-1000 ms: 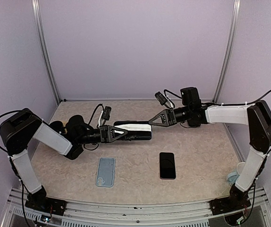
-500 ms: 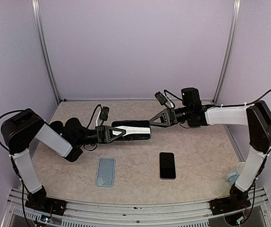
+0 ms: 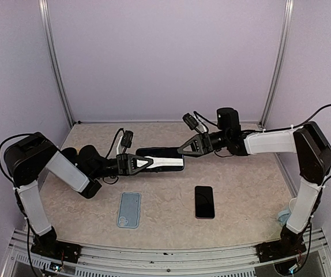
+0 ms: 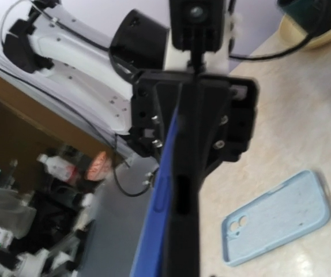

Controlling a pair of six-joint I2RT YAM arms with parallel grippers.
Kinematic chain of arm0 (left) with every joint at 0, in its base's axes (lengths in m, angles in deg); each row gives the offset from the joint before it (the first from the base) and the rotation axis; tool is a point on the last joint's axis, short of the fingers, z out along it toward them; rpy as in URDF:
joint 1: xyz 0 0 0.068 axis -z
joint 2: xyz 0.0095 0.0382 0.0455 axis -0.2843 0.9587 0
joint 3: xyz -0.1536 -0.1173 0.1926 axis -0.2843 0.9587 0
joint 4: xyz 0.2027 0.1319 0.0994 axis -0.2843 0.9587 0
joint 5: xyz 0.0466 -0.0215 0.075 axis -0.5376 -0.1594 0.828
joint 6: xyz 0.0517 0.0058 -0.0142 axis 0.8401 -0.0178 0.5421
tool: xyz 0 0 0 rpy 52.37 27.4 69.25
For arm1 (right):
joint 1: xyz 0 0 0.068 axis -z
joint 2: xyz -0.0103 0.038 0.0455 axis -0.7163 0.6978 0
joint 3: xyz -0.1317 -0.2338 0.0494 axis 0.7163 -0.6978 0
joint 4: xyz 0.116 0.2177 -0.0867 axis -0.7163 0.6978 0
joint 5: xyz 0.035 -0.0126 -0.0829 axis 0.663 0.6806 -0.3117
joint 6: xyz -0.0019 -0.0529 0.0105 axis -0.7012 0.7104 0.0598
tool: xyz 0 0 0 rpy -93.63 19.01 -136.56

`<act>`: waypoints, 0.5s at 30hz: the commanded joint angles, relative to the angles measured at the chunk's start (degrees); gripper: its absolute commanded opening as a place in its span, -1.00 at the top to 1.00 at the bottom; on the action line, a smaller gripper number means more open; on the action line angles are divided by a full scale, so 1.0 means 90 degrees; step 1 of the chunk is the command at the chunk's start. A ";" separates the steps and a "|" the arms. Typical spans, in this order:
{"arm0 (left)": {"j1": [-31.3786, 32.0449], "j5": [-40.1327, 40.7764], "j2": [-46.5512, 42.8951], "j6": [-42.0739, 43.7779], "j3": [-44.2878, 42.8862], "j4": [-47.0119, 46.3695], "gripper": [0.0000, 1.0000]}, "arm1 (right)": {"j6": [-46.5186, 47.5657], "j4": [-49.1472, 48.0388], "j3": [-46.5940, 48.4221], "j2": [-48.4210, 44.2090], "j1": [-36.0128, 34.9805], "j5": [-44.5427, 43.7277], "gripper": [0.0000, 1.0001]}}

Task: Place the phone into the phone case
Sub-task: Press the top right corner of the phone case.

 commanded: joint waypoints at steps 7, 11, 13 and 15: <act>-0.0017 0.0068 -0.0116 0.0303 -0.0159 0.0137 0.83 | -0.0319 -0.0292 0.0275 0.0193 -0.0120 0.0266 1.00; -0.0027 0.0109 -0.0156 0.0366 -0.0192 0.0318 0.70 | 0.0565 0.1030 0.0620 0.0122 -0.0120 -0.0322 1.00; -0.0027 0.0155 -0.0180 0.0427 -0.0195 0.0437 0.72 | 0.1187 0.1877 0.0886 0.0095 -0.0117 -0.0834 1.00; -0.0027 0.0196 -0.0211 0.0493 -0.0203 0.0553 0.87 | 0.1383 0.2131 0.0966 0.0059 -0.0120 -0.1043 1.00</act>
